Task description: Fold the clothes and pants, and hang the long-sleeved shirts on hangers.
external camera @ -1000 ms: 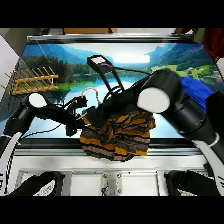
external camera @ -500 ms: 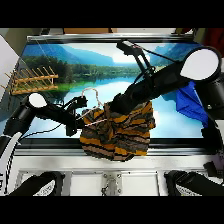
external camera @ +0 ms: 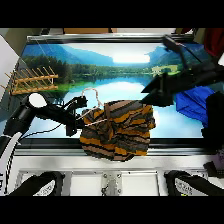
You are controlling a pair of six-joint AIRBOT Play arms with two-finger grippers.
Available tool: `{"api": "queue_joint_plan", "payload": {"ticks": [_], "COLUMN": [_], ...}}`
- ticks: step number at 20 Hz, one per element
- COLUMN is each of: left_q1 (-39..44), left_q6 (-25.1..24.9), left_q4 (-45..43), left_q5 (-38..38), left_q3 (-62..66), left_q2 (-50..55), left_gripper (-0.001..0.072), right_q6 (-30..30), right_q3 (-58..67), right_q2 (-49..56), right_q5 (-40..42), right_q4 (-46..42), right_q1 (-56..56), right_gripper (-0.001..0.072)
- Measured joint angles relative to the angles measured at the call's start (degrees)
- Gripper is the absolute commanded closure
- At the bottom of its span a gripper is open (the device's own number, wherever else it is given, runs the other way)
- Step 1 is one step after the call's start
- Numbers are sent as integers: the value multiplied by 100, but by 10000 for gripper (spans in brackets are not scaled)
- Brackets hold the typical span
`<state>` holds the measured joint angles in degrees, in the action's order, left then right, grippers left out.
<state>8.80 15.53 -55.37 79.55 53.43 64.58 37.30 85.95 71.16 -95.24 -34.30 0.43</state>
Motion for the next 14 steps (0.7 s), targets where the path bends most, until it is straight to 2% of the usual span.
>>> {"api": "queue_joint_plan", "payload": {"ticks": [3,7,14], "left_q1": [0,0,0], "left_q6": [0,0,0], "left_q4": [0,0,2], "left_q5": [2,2,22], "left_q3": [0,0,0], "left_q2": [0,0,0], "left_gripper": [694,694,694], "right_q6": [-1134,-2321,-3762], "right_q3": [-852,-1738,-2144], "right_q2": [9,236,1032], "right_q5": [-15,72,48], "right_q4": [588,1110,1622], "right_q1": [-896,-1523,-1263], "right_gripper": [146,146,146]}}
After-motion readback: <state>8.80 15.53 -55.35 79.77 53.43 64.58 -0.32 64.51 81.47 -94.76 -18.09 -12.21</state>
